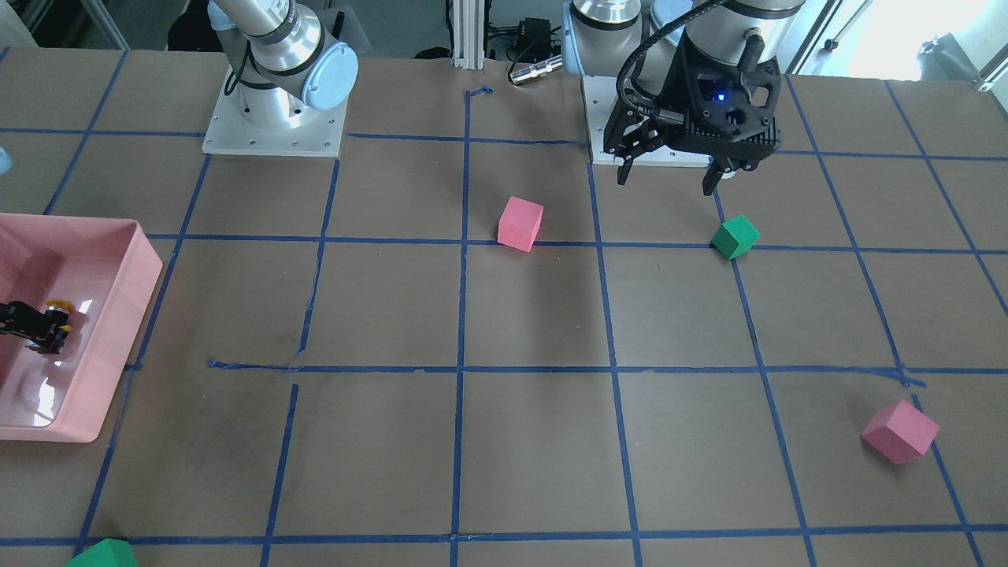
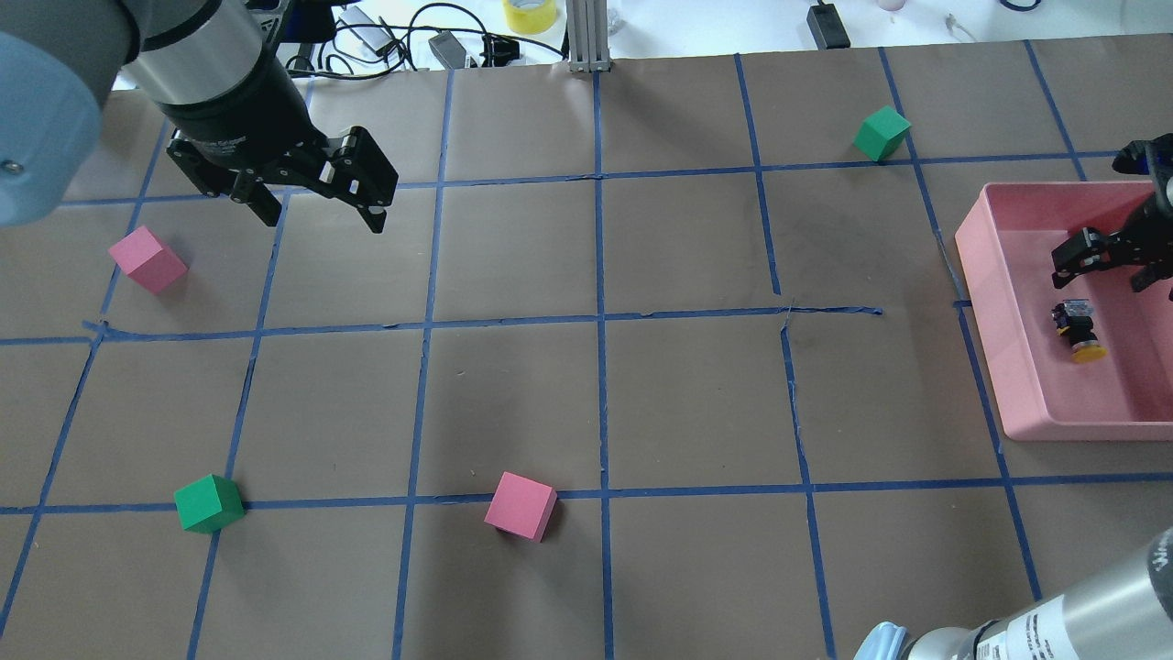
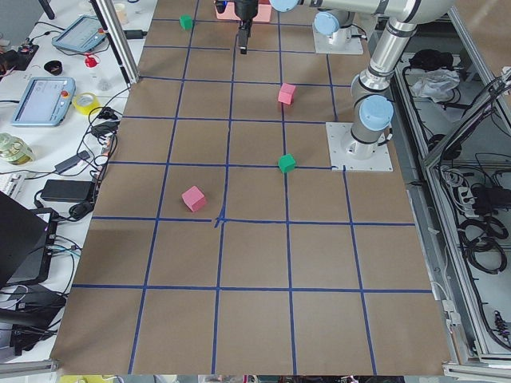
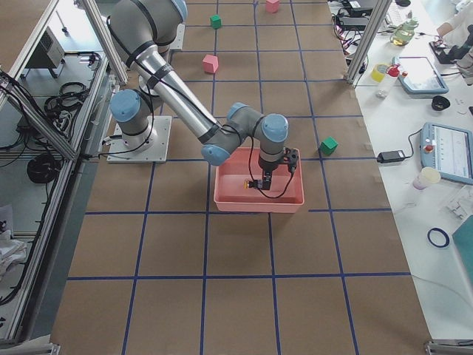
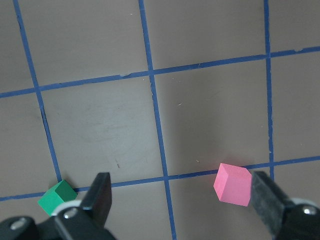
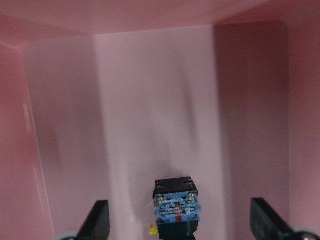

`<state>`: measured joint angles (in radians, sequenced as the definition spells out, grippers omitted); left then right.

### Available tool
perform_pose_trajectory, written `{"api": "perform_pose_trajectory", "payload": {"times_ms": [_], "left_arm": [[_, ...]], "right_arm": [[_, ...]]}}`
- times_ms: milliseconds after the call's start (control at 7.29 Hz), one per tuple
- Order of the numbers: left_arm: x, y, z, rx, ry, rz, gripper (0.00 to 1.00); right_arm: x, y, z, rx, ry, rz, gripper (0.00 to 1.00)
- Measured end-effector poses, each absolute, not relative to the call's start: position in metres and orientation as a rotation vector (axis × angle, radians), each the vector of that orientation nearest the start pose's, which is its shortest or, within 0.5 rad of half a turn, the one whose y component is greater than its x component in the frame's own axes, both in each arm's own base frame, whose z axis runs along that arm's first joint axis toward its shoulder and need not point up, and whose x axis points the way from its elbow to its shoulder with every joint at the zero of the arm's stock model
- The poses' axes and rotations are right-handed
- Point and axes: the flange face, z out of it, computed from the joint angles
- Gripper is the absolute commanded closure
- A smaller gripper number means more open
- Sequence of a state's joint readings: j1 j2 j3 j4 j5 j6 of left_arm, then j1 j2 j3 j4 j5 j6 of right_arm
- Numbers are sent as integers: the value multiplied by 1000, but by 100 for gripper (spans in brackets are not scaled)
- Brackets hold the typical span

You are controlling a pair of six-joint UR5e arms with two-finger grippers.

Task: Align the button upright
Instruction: 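Lower the right gripper into the bin and grasp the button switch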

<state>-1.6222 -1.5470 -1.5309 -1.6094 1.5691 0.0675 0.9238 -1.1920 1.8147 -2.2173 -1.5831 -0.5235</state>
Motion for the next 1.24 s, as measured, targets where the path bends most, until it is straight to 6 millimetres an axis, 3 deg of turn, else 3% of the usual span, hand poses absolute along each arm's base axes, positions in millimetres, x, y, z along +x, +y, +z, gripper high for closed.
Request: {"api": "perform_pose_trajectory", "payload": {"times_ms": [1235], "left_arm": [[-159,-476,515,188,3139,-36,0]], "right_arm": [[-240,-535,206,203,3134,44,1]]}}
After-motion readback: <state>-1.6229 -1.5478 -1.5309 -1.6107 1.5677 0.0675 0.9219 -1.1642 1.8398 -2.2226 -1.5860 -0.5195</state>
